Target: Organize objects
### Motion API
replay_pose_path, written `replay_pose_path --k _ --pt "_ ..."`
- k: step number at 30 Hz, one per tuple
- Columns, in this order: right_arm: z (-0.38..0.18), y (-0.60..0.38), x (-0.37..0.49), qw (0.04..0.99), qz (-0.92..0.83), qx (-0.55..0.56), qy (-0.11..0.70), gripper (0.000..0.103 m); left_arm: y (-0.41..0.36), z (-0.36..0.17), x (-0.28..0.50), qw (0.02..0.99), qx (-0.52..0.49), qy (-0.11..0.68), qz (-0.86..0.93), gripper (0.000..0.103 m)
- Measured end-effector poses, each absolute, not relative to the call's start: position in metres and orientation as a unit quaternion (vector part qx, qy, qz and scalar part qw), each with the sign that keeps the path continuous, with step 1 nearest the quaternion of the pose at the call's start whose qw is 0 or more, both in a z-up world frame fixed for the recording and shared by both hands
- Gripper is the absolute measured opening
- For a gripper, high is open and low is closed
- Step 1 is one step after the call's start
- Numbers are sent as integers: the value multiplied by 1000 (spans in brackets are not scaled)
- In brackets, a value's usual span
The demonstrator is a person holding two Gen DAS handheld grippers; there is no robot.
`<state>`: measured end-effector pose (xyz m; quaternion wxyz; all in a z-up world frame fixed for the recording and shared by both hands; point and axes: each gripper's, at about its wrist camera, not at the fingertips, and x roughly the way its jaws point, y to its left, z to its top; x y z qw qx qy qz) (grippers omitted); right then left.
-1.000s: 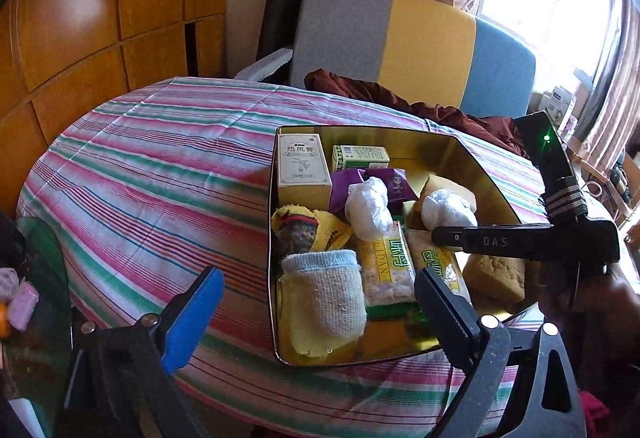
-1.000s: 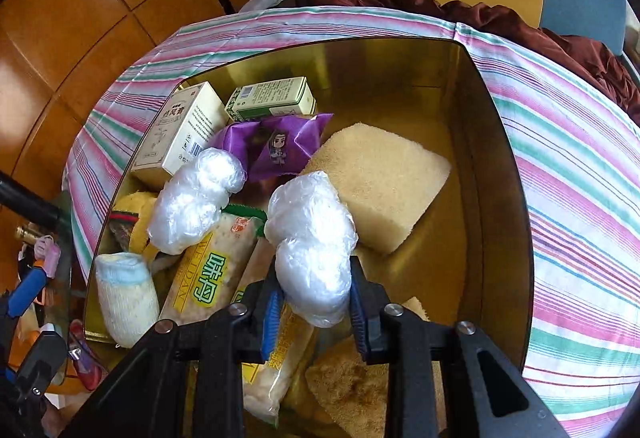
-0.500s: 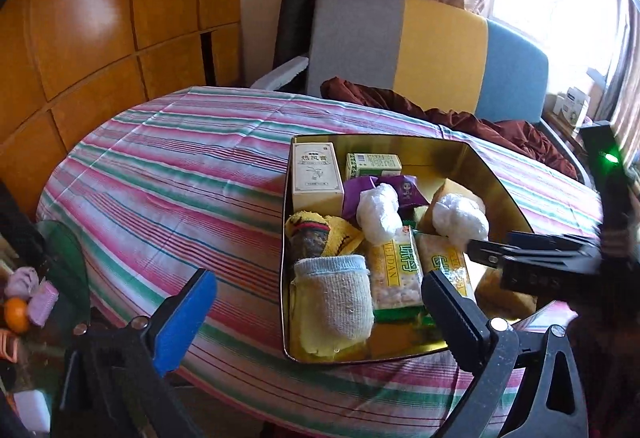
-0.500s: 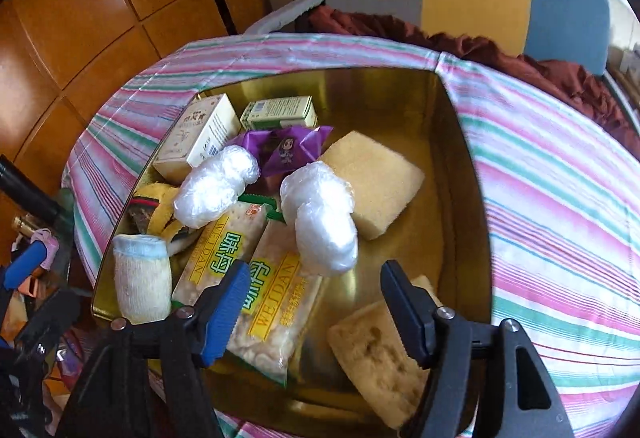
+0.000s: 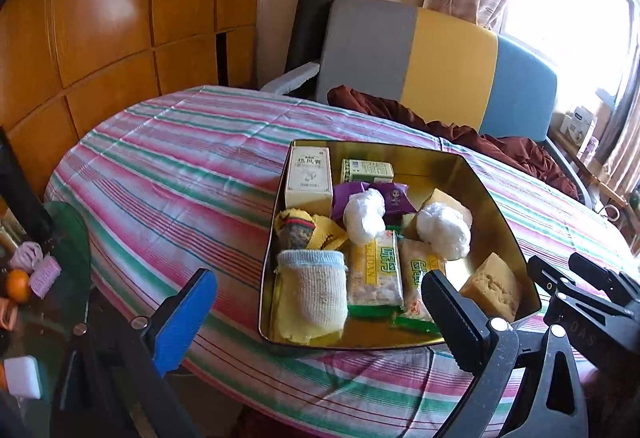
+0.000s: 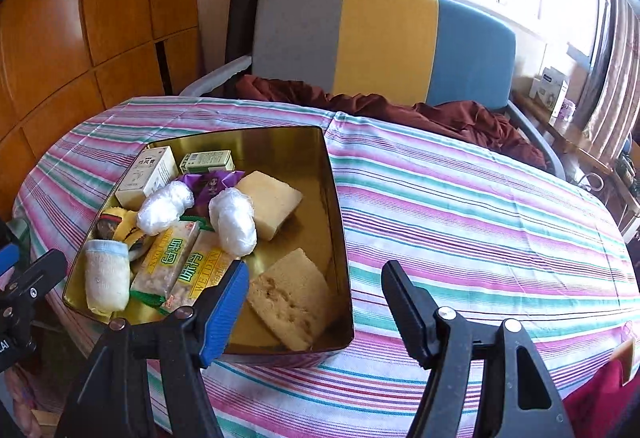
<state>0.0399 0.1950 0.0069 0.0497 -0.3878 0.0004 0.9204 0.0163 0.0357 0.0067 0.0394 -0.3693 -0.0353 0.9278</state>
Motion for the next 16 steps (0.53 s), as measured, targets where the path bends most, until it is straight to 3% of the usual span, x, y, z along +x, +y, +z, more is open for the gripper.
replay_pose_path --k 16 --pt "1 190 42 28 926 -375 10 70 32 -1 16 36 -373 -43 926 100"
